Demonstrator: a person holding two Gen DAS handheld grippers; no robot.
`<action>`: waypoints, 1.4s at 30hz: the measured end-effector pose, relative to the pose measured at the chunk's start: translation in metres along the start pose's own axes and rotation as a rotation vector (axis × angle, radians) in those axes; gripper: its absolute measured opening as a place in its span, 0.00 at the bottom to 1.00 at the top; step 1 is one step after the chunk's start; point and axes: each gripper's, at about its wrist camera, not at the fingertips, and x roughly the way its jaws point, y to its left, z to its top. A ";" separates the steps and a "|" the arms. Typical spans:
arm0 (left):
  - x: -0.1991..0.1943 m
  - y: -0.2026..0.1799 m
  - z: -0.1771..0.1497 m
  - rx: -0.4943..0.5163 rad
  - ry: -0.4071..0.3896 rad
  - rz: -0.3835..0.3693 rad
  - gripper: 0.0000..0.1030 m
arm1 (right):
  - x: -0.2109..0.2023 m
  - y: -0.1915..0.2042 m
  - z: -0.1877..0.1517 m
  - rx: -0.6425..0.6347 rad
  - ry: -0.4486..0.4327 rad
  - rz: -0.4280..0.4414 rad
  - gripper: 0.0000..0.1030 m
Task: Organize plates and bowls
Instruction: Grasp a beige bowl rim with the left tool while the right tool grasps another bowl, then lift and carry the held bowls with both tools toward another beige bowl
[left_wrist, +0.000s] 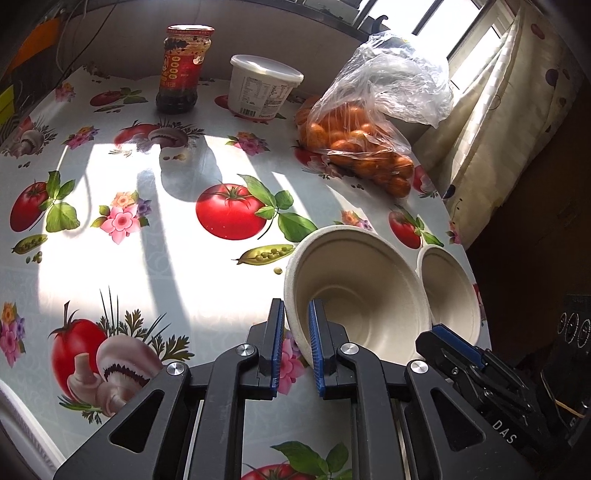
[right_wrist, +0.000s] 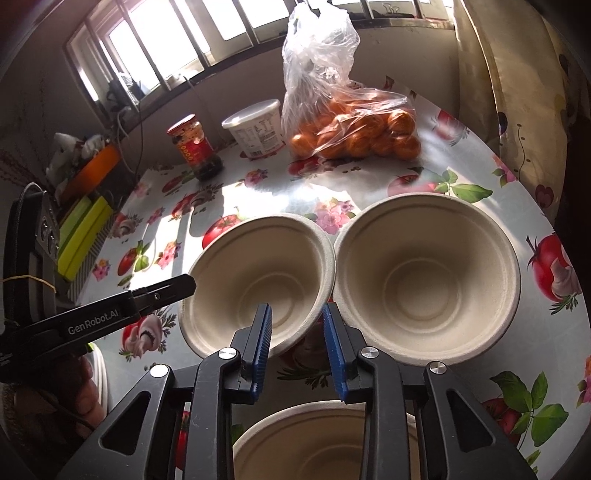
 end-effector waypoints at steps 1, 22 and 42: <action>0.000 0.000 0.000 0.000 -0.001 0.003 0.11 | 0.000 -0.001 0.000 0.004 -0.001 0.001 0.27; -0.001 0.003 -0.001 -0.005 -0.014 0.015 0.08 | 0.001 -0.005 0.000 0.023 -0.005 0.000 0.17; 0.001 0.002 -0.002 -0.002 -0.013 0.034 0.08 | 0.004 -0.005 0.001 0.033 -0.001 -0.002 0.16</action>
